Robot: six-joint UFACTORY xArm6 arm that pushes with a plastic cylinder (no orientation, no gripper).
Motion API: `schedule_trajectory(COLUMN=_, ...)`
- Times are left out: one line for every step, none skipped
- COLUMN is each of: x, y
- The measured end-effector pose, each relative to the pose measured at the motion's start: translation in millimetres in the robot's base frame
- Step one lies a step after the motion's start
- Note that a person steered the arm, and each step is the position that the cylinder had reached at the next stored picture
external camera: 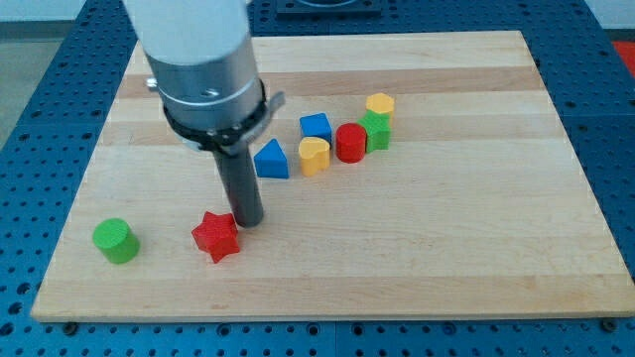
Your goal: Move the red star towards the left of the green circle
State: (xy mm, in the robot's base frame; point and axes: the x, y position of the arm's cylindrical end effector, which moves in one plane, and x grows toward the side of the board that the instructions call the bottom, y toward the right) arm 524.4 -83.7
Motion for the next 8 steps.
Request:
schedule_trajectory(x=28.6, y=0.8)
schedule_trajectory(x=27.9, y=-16.4)
schedule_trajectory(x=1.1, y=-24.2)
schedule_trajectory(x=-7.4, y=-43.9)
schedule_trajectory(x=-3.7, y=-61.6)
schedule_trajectory(x=7.4, y=-61.7)
schedule_trajectory(x=7.6, y=-61.7)
schedule_trajectory(x=-26.7, y=-63.0)
